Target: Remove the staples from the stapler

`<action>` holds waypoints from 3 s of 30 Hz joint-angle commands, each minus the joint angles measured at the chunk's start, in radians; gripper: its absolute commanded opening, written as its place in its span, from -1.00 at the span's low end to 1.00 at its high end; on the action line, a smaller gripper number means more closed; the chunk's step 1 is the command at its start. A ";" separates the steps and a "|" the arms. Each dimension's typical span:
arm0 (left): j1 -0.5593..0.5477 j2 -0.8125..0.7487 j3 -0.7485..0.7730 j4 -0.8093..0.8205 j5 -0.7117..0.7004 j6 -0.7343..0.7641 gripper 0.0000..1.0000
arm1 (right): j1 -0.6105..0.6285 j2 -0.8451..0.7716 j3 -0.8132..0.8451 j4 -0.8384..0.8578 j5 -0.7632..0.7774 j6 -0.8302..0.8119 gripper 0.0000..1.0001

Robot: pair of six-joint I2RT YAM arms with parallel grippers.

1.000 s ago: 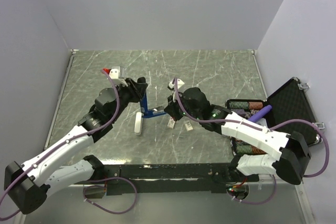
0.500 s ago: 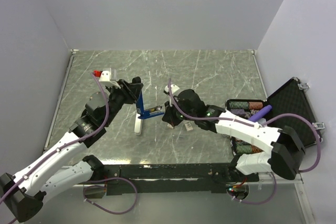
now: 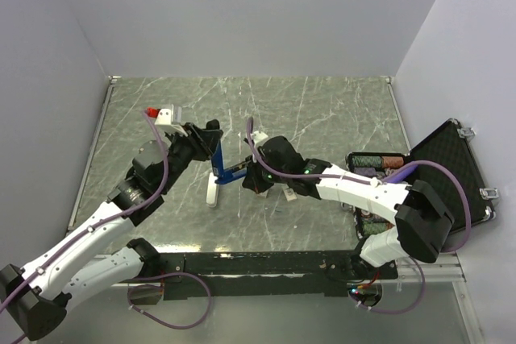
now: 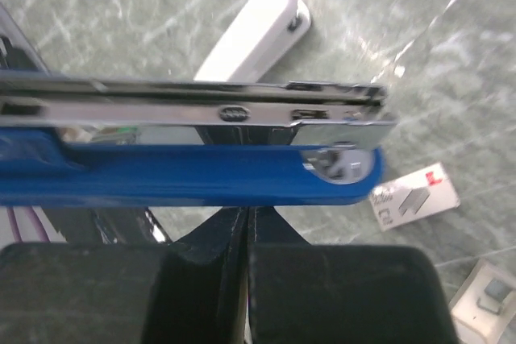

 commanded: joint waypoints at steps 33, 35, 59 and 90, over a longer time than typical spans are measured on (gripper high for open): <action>0.001 0.219 0.174 -0.087 -0.041 0.080 -0.99 | -0.020 -0.190 0.122 -0.038 0.249 -0.155 -1.00; 0.000 0.269 0.189 -0.082 -0.082 0.109 -0.99 | -0.020 -0.209 0.096 -0.041 0.255 -0.152 -1.00; 0.348 0.706 0.464 -0.194 0.016 0.196 -0.99 | -0.028 -0.299 -0.031 -0.035 0.243 -0.109 -1.00; 0.435 1.053 0.565 -0.263 0.016 0.183 -0.39 | -0.029 -0.388 -0.070 -0.065 0.292 -0.092 -0.09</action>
